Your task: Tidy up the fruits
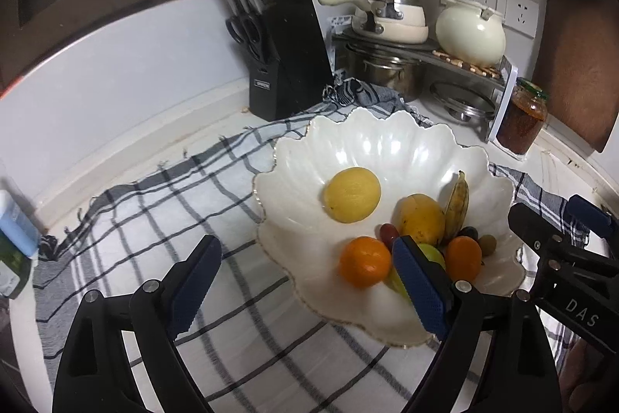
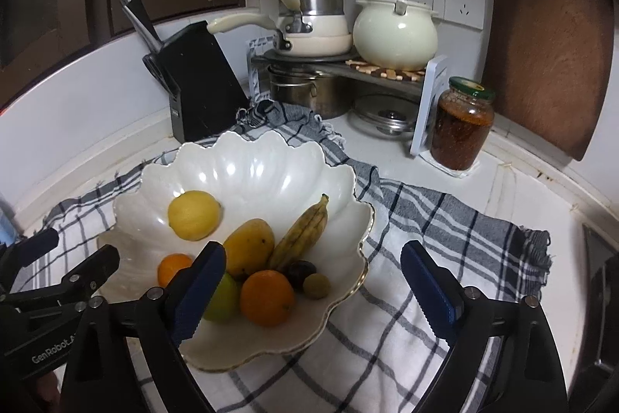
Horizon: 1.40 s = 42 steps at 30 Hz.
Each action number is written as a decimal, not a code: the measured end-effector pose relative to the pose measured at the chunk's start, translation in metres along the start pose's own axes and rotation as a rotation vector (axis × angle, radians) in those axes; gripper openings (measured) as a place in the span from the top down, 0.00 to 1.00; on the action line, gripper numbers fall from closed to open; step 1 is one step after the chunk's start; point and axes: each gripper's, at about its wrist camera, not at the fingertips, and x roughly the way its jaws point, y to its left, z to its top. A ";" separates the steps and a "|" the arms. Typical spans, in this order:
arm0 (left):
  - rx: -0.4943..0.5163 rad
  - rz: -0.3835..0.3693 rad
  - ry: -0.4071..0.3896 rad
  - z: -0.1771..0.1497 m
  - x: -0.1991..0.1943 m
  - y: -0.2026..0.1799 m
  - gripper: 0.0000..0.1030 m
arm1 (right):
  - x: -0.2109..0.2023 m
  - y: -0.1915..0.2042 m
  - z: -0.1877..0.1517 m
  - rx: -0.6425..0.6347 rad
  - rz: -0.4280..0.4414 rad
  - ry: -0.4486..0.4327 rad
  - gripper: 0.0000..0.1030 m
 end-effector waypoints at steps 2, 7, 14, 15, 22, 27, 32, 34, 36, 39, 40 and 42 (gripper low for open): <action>-0.005 0.004 -0.008 -0.001 -0.008 0.003 0.11 | -0.008 0.002 -0.001 0.000 0.000 -0.005 0.09; -0.024 0.022 -0.036 -0.006 -0.035 0.012 0.06 | -0.031 0.007 -0.005 -0.002 -0.009 -0.019 0.08; -0.049 0.049 -0.075 -0.015 -0.071 0.022 0.00 | -0.061 0.012 -0.013 0.003 -0.003 -0.035 0.08; -0.050 0.051 -0.078 -0.017 -0.075 0.023 0.00 | -0.065 0.012 -0.014 0.005 0.000 -0.035 0.08; -0.055 0.064 -0.093 -0.033 -0.101 0.027 0.00 | -0.088 0.014 -0.025 0.002 0.007 -0.046 0.07; -0.060 0.072 -0.096 -0.046 -0.117 0.030 0.00 | -0.105 0.017 -0.035 -0.007 0.012 -0.057 0.07; -0.074 0.080 -0.113 -0.058 -0.135 0.033 0.00 | -0.122 0.019 -0.044 -0.012 0.020 -0.064 0.07; -0.079 0.080 -0.118 -0.064 -0.143 0.033 0.00 | -0.129 0.020 -0.048 -0.016 0.025 -0.069 0.07; -0.082 0.080 -0.121 -0.069 -0.150 0.033 0.00 | -0.136 0.020 -0.053 -0.017 0.033 -0.070 0.07; -0.081 0.083 -0.127 -0.078 -0.161 0.033 0.00 | -0.145 0.020 -0.060 -0.016 0.039 -0.072 0.07; -0.080 0.083 -0.128 -0.081 -0.164 0.033 0.00 | -0.148 0.020 -0.062 -0.017 0.039 -0.074 0.07; -0.079 0.085 -0.131 -0.087 -0.170 0.033 0.00 | -0.155 0.020 -0.068 -0.020 0.038 -0.077 0.07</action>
